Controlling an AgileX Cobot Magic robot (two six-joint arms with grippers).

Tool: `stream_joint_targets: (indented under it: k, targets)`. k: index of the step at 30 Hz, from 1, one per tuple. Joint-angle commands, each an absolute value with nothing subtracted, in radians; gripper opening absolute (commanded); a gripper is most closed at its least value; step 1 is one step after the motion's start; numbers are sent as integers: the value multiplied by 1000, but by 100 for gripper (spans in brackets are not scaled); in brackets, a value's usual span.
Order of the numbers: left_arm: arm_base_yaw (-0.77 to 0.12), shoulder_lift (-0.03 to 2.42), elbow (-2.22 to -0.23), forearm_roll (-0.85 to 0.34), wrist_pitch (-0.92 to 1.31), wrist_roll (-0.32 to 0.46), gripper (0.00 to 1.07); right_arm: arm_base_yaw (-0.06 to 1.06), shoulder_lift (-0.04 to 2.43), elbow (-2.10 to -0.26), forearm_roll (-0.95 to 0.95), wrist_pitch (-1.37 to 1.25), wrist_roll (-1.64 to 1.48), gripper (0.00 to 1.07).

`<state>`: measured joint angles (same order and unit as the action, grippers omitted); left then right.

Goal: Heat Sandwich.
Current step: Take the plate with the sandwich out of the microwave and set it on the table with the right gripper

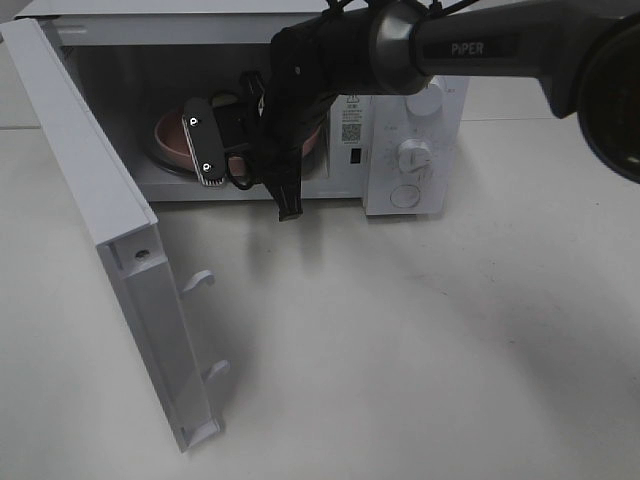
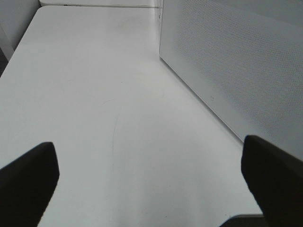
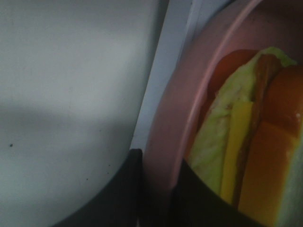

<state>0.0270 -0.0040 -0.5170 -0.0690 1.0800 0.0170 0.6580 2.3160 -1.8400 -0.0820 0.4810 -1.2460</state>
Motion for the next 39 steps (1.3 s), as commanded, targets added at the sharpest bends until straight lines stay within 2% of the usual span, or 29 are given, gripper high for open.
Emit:
stream_joint_targets:
  k: [1,27,39]
  targets:
    - [30,-25,-515,-69,1070,13,100,654,2261,-1769,-70,430,-1288,0]
    - [30,-25,-515,-69,1070,13,100,665,1972,-1342,-98,219,-1327,0]
    - [30,-25,-515,-69,1070,13,100,665,1768,-1068,-180,127,-1327,0]
